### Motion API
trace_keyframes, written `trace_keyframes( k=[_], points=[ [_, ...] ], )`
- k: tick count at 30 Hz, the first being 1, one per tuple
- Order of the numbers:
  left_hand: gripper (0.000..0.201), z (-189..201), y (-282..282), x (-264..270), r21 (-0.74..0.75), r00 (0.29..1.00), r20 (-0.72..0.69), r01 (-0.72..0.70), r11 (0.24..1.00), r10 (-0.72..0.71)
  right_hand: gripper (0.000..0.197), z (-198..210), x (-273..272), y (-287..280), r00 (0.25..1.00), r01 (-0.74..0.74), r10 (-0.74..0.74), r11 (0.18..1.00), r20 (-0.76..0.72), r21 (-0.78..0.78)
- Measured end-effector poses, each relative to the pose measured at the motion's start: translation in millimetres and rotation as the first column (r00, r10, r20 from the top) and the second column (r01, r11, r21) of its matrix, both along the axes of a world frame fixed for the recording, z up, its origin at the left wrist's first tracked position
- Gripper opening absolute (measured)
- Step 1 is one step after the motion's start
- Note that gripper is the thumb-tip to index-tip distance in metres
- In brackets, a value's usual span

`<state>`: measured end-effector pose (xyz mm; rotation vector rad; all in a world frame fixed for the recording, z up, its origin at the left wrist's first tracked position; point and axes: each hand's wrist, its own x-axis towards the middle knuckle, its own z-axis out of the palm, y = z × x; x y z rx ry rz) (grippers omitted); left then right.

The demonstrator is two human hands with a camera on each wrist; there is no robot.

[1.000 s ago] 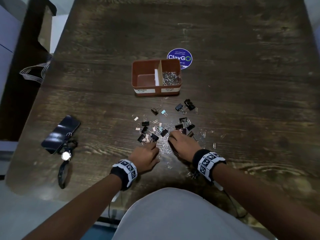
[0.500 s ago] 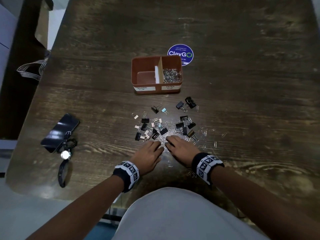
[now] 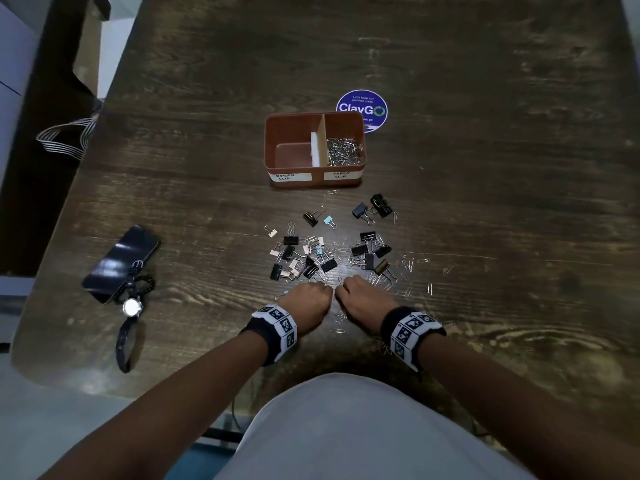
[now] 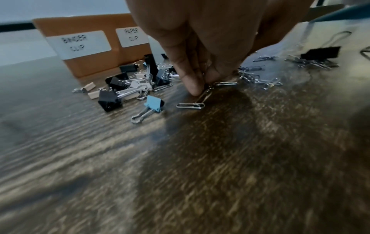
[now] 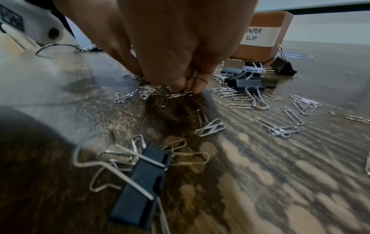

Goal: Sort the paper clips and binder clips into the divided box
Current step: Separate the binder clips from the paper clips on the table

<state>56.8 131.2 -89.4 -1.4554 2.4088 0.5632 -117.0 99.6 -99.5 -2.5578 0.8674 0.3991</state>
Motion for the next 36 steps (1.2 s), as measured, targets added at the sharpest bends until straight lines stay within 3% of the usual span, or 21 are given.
trace_keyframes(
  k=[4, 6, 8, 12, 15, 18, 20, 24, 27, 31, 36],
  points=[
    [0.016, 9, -16, 6, 0.052, 0.980, -0.101, -0.165, 0.985, 0.170, 0.019, 10, -8, -11, 0.981, 0.155, -0.171, 0.976, 0.097, 0.151],
    [0.017, 24, -36, 11, 0.028, 0.938, -0.200, -0.284, 0.958, 0.284, 0.031, 27, -7, -34, 0.923, 0.291, -0.327, 0.938, 0.203, 0.189],
    [0.018, 44, -67, 16, -0.054, 0.870, -0.337, -0.400, 0.915, 0.361, 0.039, 50, -1, -69, 0.814, 0.418, -0.461, 0.887, 0.354, 0.193],
    [0.013, 89, -150, 22, -0.096, 0.725, -0.516, -0.577, 0.811, 0.455, 0.022, 103, 27, -155, 0.561, 0.631, -0.616, 0.751, 0.553, 0.196],
    [0.021, 115, -204, 26, -0.147, 0.709, -0.535, -0.613, 0.776, 0.459, 0.016, 136, 44, -203, 0.473, 0.676, -0.613, 0.713, 0.633, 0.185],
    [0.028, 133, -227, 30, -0.174, 0.776, -0.440, -0.567, 0.805, 0.452, 0.016, 149, 45, -227, 0.506, 0.707, -0.652, 0.689, 0.564, 0.162],
    [0.028, 136, -224, 37, -0.204, 0.782, -0.427, -0.573, 0.794, 0.454, 0.013, 145, 32, -227, 0.488, 0.747, -0.687, 0.648, 0.538, 0.151],
    [0.027, 112, -186, 52, -0.137, 0.738, -0.446, -0.616, 0.776, 0.507, 0.007, 109, -18, -192, 0.449, 0.788, -0.770, 0.581, 0.454, 0.205],
    [0.016, 88, -143, 45, -0.063, 0.784, -0.385, -0.548, 0.834, 0.487, 0.005, 75, -63, -150, 0.476, 0.808, -0.832, 0.542, 0.287, 0.232],
    [0.024, 52, -100, 24, 0.055, 0.903, -0.271, -0.332, 0.942, 0.334, 0.015, 32, -112, -104, 0.615, 0.774, -0.786, 0.617, 0.062, 0.139],
    [0.030, 16, -73, -13, -0.043, 0.976, -0.195, -0.102, 0.994, 0.091, 0.057, 13, -136, -58, 0.746, 0.662, -0.666, 0.744, 0.005, 0.091]
  ],
)
